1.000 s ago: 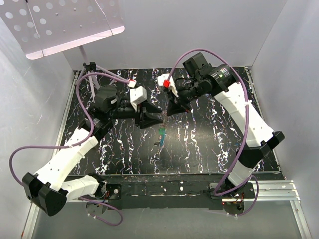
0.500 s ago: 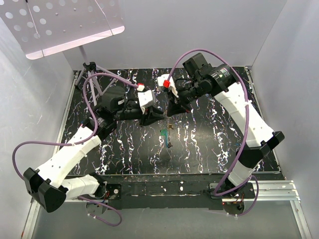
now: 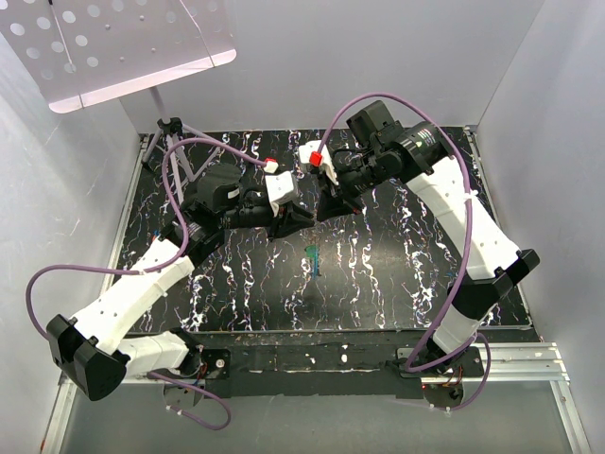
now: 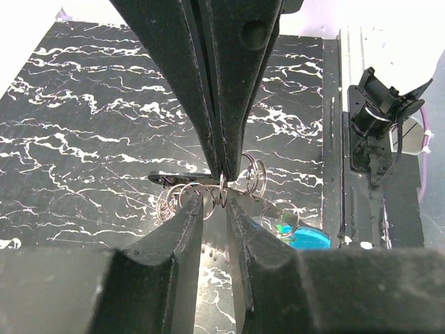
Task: Put the keys on the keyring
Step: Adjust the key on the keyring.
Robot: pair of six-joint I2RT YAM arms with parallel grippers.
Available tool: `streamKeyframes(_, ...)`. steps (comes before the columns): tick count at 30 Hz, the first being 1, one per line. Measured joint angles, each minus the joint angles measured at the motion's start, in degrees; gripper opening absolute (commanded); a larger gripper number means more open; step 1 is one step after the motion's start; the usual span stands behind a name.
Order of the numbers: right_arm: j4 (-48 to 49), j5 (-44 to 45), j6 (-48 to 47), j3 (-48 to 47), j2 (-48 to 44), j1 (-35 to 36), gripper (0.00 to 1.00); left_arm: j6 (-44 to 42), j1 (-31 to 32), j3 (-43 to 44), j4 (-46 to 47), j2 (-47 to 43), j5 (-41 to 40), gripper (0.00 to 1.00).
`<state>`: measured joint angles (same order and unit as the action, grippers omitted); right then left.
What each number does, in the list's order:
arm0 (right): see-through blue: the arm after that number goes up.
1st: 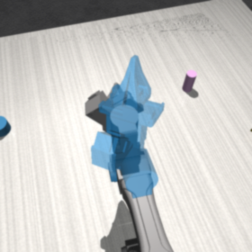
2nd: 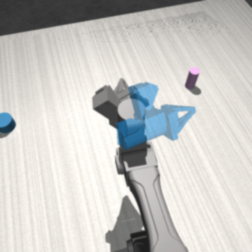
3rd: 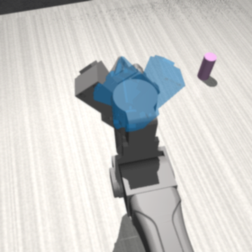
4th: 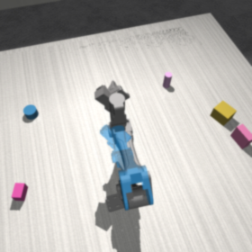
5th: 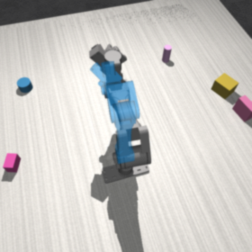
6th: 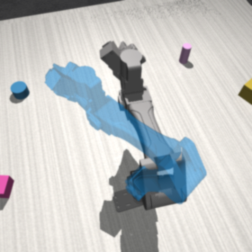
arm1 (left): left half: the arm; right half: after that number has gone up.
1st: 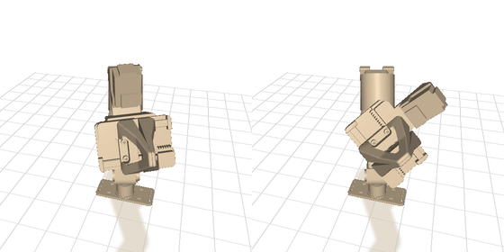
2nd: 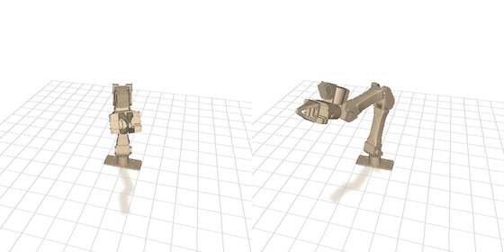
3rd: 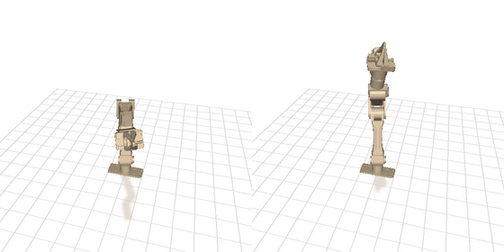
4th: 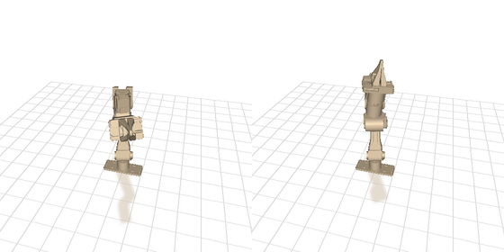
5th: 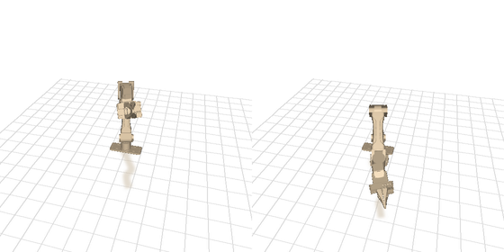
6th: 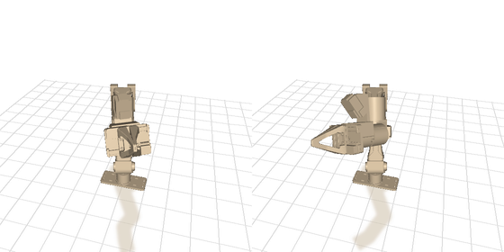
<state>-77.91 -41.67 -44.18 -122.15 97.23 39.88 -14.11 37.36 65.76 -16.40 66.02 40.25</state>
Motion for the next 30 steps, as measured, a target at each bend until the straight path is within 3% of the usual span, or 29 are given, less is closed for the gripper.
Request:
streamKeyframes(10, 0.02, 0.24, 0.22, 0.0, 0.0, 0.0, 0.01, 1.79, 0.0, 0.0, 1.99, -0.13, 0.31, 0.15)
streamKeyframes(17, 0.02, 0.44, 0.31, 0.0, 0.0, 0.0, 0.01, 2.67, 0.0, 0.0, 3.08, -0.2, 1.01, 0.0)
streamKeyframes(24, 0.02, 0.44, 0.42, 0.0, 0.0, 0.0, 0.01, 1.84, 0.0, 0.02, 2.67, -0.2, 1.11, 0.0)
streamKeyframes(26, 0.0, 0.42, 0.63, 0.0, 0.0, 0.0, 0.26, 1.51, 0.0, 0.11, 2.51, -0.24, 0.83, 0.0)
streamKeyframes(28, 0.13, 0.17, 1.57, 0.0, 0.0, 0.0, 0.39, 1.6, 0.02, -0.09, 2.86, -0.61, 0.15, 0.0)
streamKeyframes(30, 0.61, -0.57, 2.51, -0.07, -0.02, -0.04, 0.45, 2.27, 0.09, -1.66, 4.5, -1.88, -0.61, 0.0)
